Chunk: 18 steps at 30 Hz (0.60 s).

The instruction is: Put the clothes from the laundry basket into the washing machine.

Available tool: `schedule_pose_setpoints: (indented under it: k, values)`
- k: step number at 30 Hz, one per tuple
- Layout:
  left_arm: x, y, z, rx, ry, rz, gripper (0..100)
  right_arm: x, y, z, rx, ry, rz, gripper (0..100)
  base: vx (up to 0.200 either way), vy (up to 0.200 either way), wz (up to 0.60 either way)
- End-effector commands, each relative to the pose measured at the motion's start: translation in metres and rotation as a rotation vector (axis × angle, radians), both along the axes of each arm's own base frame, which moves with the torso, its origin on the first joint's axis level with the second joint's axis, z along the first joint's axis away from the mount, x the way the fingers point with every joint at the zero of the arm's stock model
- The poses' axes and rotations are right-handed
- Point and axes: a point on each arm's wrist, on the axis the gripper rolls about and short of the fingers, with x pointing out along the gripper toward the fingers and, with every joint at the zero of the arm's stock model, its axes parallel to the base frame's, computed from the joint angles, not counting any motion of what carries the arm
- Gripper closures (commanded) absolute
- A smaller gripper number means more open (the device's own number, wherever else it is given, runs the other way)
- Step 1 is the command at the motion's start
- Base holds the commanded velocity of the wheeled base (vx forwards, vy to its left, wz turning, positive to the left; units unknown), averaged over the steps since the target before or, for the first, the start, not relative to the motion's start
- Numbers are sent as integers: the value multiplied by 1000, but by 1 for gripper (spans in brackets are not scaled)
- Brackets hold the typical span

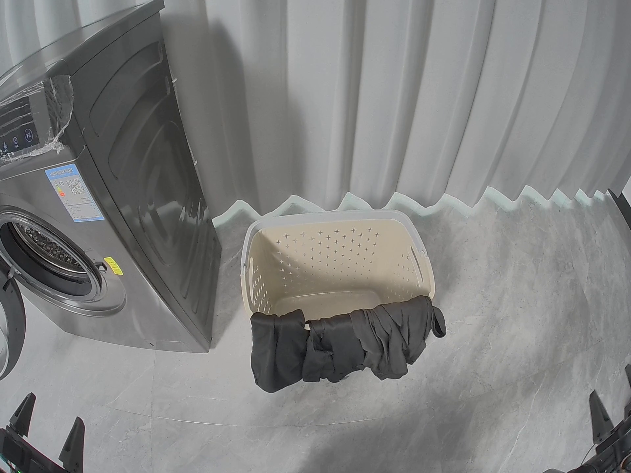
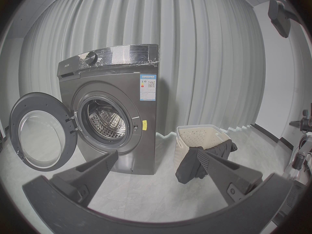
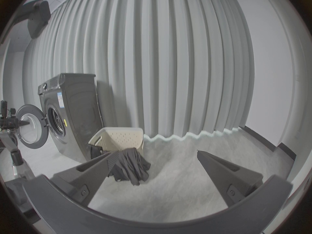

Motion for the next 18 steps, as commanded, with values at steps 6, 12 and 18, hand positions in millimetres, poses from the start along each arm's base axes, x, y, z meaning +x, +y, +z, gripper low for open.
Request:
schedule_pose_setpoints:
  k: [6, 12, 18]
  values:
    - [0, 0, -5, -1, 0, 0, 0, 34, 2, 67, -7, 174, 95, 0, 0, 0, 0]
    - [0, 0, -5, -1, 0, 0, 0, 80, 8, 78, -9, 308, 177, 0, 0, 0, 0]
    - [0, 0, -5, 1, 0, 0, 0, 125, 15, 77, 49, 454, 199, 0, 0, 0, 0]
